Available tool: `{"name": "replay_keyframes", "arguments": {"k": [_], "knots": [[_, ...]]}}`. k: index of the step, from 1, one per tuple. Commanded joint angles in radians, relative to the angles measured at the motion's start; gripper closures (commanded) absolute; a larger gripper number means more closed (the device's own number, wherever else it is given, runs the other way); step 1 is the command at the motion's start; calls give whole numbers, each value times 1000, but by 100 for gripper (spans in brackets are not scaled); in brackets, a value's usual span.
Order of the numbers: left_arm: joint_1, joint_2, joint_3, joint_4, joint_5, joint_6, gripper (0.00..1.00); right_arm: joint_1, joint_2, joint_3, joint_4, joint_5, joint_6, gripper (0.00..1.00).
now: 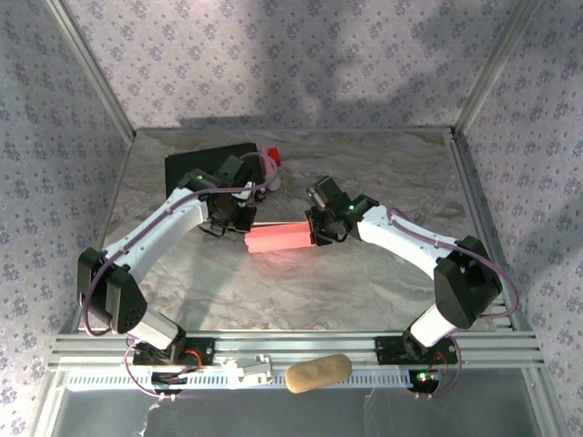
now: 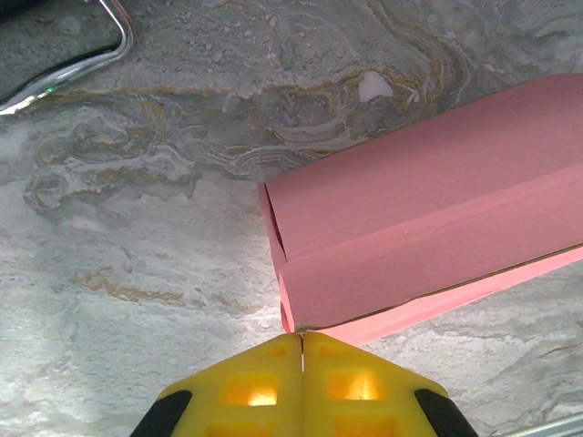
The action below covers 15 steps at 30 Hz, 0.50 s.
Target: Fold the paper box
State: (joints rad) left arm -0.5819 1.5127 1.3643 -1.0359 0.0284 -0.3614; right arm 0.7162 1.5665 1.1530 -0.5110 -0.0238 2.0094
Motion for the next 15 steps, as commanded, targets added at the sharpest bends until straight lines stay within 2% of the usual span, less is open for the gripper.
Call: {"name": "replay_keyframes", "arguments": {"k": [1, 9, 15], "knots": [[12, -33, -27, 101, 127, -18, 100, 21, 49, -12, -66, 23, 9, 60], [25, -57, -82, 148, 183, -39, 100, 21, 43, -13, -75, 43, 10, 61], [46, -63, -53, 142, 204, -34, 100, 20, 46, -14, -81, 39, 9, 61]]}}
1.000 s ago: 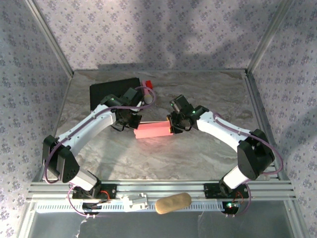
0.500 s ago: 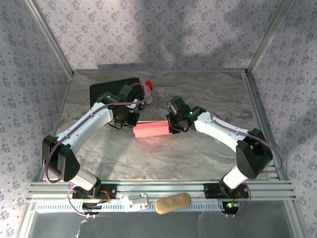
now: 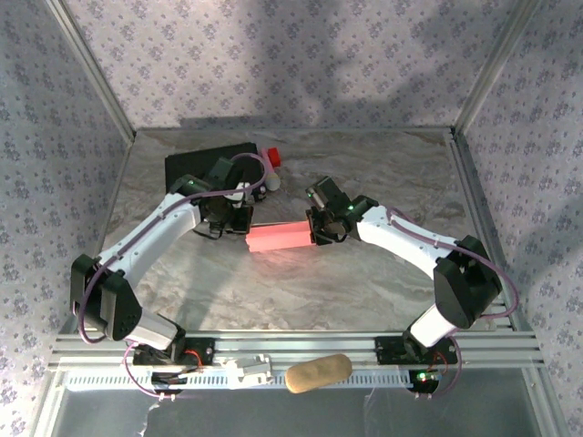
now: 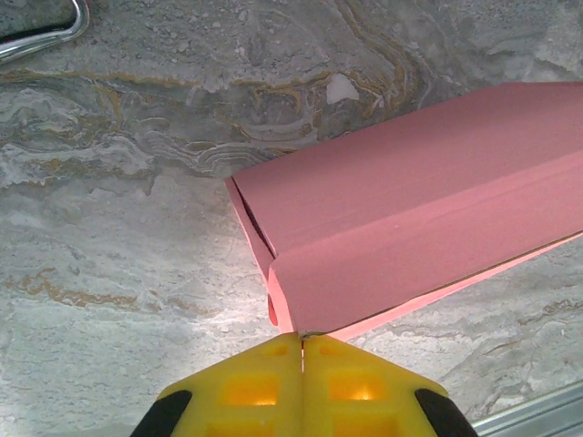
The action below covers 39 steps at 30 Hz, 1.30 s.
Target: Fold the paper box
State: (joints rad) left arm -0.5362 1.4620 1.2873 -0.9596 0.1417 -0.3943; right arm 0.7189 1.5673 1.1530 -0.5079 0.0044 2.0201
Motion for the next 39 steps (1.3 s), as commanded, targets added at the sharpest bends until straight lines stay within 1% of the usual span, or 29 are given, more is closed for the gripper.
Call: {"name": "replay_keyframes", "arguments": {"k": [1, 3, 5, 10, 19, 27, 30, 35, 36, 39], "knots": [[6, -13, 26, 65, 95, 1, 100, 19, 44, -13, -88, 11, -1, 61], [16, -15, 28, 62, 104, 4, 100, 18, 41, -11, -89, 19, -1, 61], [27, -16, 28, 55, 111, 10, 100, 15, 37, -8, -127, 23, -6, 61], [65, -18, 32, 52, 167, 28, 100, 4, 36, 4, -161, 32, -39, 60], [73, -14, 29, 71, 239, 29, 100, 4, 48, -6, -131, 23, -53, 57], [87, -18, -5, 103, 291, 23, 100, 0, 48, -6, -135, 34, -57, 56], [99, -32, -29, 141, 339, 10, 100, -2, 51, -1, -142, 39, -61, 56], [109, -27, -48, 137, 333, 16, 100, -4, 50, 1, -150, 43, -69, 58], [111, -27, -50, 132, 322, 16, 97, -5, 50, 2, -151, 47, -71, 59], [111, -43, -45, 115, 272, 15, 83, -7, 48, 4, -150, 49, -73, 60]]}}
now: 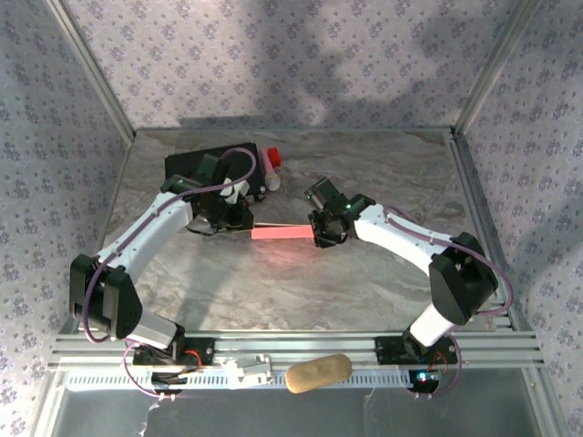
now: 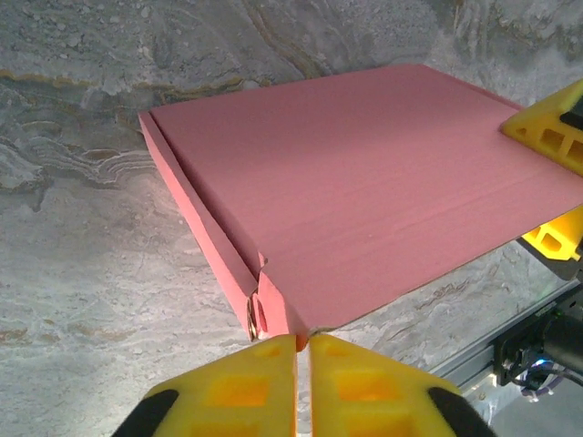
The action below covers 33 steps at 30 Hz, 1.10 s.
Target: Fold the paper box
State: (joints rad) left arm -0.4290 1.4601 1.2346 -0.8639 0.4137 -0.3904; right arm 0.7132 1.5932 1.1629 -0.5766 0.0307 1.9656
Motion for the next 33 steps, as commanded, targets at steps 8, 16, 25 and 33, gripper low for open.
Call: {"name": "replay_keyframes", "arguments": {"k": [8, 16, 25, 33], "knots": [[4, -48, 26, -8, -4, 27, 84, -23, 25, 7, -71, 4, -24, 69], [1, -85, -17, 34, -7, 37, 69, -35, 34, 15, -76, -2, -27, 69], [-144, -12, 24, -80, -277, 148, 71, -35, 55, 55, -87, -10, -37, 70], [-198, -10, 42, -102, -412, 146, 76, -32, 56, 58, -88, -6, -35, 70]]}}
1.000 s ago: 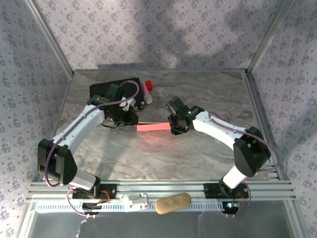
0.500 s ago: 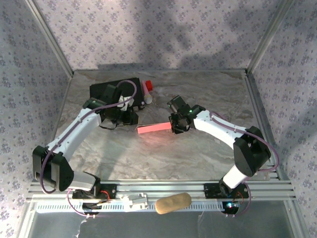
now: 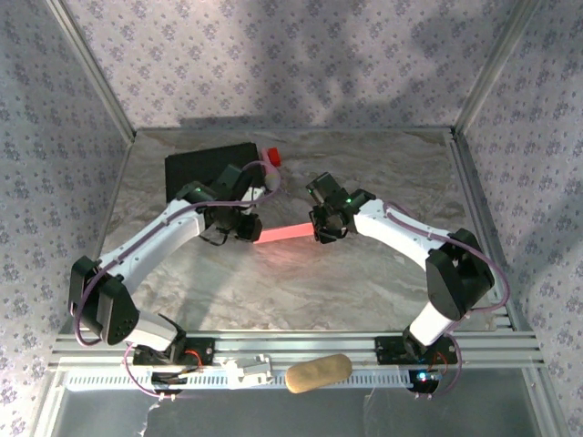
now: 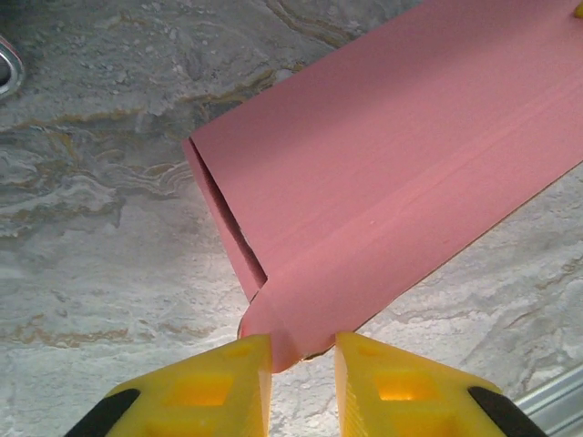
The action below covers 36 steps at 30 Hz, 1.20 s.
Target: Fold the paper box
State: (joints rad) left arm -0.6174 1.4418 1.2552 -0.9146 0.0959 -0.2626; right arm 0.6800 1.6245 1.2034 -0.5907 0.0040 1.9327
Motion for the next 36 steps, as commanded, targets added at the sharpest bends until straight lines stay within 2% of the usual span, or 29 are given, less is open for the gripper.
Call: {"name": "replay_keyframes", "arguments": {"k": [1, 3, 8, 10, 15, 18, 30, 36], "knots": [[-16, 7, 25, -53, -109, 18, 75, 2, 24, 18, -75, 21, -1, 70], [-30, -6, 25, -53, -130, 19, 68, 1, 22, 18, -76, 22, -1, 70], [-53, -11, 29, -90, -181, 41, 66, -1, 17, 15, -80, 21, -3, 70], [-56, 1, 23, -91, -185, 53, 67, -2, 17, 15, -78, 21, -3, 70], [-62, 32, 9, -79, -207, 57, 74, -2, 13, 15, -79, 21, -3, 70], [-67, 24, -4, -59, -209, 59, 74, -2, 10, 12, -80, 21, -3, 70], [-78, -43, -54, -42, -201, 90, 58, -4, 8, 11, -78, 18, -3, 70], [-80, -54, -71, -30, -197, 108, 55, -6, 5, 11, -78, 20, -4, 70]]}}
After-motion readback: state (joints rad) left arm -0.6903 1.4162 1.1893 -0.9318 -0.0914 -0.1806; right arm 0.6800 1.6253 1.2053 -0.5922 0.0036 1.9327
